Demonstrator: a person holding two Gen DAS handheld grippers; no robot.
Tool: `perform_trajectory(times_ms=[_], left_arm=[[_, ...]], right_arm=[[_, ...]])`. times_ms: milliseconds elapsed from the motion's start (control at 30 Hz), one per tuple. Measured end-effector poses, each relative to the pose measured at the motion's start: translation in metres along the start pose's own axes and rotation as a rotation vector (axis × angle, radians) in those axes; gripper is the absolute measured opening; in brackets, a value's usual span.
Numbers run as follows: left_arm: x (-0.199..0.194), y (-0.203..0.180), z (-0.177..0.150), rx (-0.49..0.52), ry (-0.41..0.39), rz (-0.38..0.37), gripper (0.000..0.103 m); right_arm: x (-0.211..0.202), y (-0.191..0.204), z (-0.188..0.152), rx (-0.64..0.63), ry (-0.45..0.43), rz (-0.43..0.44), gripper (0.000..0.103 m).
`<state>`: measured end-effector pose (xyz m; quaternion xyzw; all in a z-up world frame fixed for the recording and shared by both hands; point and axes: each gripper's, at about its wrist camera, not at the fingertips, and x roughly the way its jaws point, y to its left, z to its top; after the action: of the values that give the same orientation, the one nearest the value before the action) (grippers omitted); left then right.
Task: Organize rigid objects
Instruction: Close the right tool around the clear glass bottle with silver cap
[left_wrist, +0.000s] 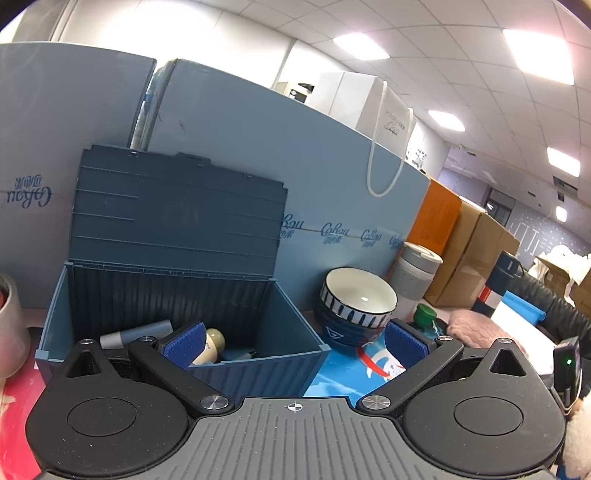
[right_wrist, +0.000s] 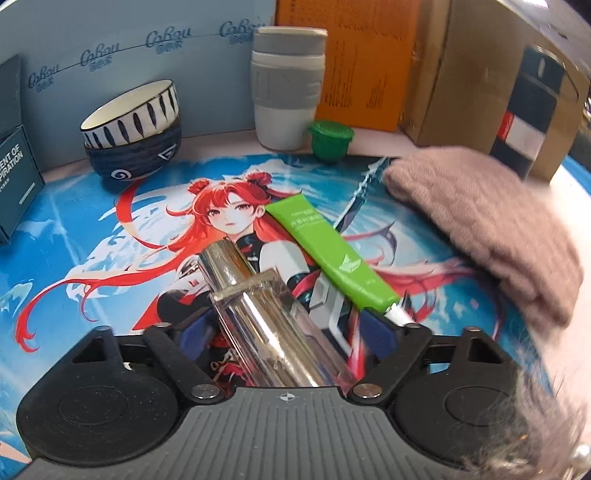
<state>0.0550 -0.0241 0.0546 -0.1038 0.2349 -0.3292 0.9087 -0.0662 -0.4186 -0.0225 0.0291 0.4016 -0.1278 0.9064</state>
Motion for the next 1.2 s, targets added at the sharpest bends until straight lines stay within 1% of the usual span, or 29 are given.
perform_trajectory(times_ms=[33,67,100,233,267,300,367,400,433,533,633,700,800,867,933,967,1033,1067,1133,1200], left_arm=[[0.001,0.001,0.0,-0.001,0.002,0.0,0.103],[0.001,0.001,0.0,-0.001,0.004,0.0,0.103],[0.002,0.001,0.0,-0.001,0.006,0.0,0.103],[0.004,0.002,0.0,-0.002,0.014,-0.002,0.103],[0.004,0.003,0.0,-0.002,0.015,-0.003,0.103],[0.004,0.003,0.0,-0.002,0.016,-0.003,0.103],[0.004,0.003,0.001,-0.002,0.017,-0.004,0.103],[0.004,0.003,0.001,-0.002,0.016,-0.005,0.103],[0.004,0.003,0.0,-0.001,0.016,-0.004,0.103],[0.003,0.002,0.001,0.001,0.018,-0.005,0.103],[0.001,0.002,0.003,0.005,0.01,-0.013,0.103],[-0.001,0.003,0.003,0.003,0.007,-0.017,0.103],[-0.002,0.005,0.004,-0.006,0.005,-0.016,0.103],[-0.003,0.006,0.004,-0.013,0.002,-0.017,0.103],[-0.005,0.008,0.005,-0.017,-0.004,-0.019,0.103],[-0.006,0.009,0.006,-0.022,-0.007,-0.02,0.103],[-0.007,0.011,0.007,-0.032,-0.01,-0.023,0.103],[-0.007,0.013,0.007,-0.039,-0.008,-0.025,0.103],[-0.007,0.015,0.009,-0.048,-0.006,-0.028,0.103],[-0.009,0.017,0.01,-0.055,-0.004,-0.031,0.103]], right_arm=[[0.0,0.0,-0.002,0.014,-0.017,0.015,0.075],[-0.001,0.001,-0.003,0.027,-0.03,0.034,0.066],[-0.004,0.002,-0.005,0.03,-0.043,0.032,0.063],[-0.009,0.009,-0.006,0.024,-0.029,0.053,0.058],[-0.01,0.011,-0.006,0.028,-0.021,0.046,0.058],[-0.011,0.014,-0.006,0.051,-0.014,0.015,0.059],[-0.012,0.021,-0.003,0.143,0.009,-0.054,0.06],[-0.013,0.023,-0.003,0.19,0.017,-0.074,0.062],[-0.014,0.027,-0.001,0.218,0.027,-0.08,0.063],[-0.013,0.028,0.003,0.307,0.04,-0.062,0.063],[-0.012,0.029,0.011,0.395,0.072,-0.052,0.064],[-0.01,0.034,0.017,0.374,0.079,-0.072,0.067],[-0.005,0.038,0.024,0.352,0.086,-0.134,0.068],[-0.002,0.035,0.027,0.367,0.089,-0.15,0.069],[0.002,0.034,0.028,0.374,0.11,-0.176,0.065],[0.004,0.033,0.028,0.377,0.123,-0.187,0.061],[0.004,0.033,0.026,0.382,0.123,-0.208,0.051],[0.003,0.032,0.026,0.389,0.119,-0.202,0.041],[0.001,0.03,0.026,0.403,0.121,-0.195,0.037],[-0.002,0.03,0.025,0.421,0.116,-0.188,0.036]])
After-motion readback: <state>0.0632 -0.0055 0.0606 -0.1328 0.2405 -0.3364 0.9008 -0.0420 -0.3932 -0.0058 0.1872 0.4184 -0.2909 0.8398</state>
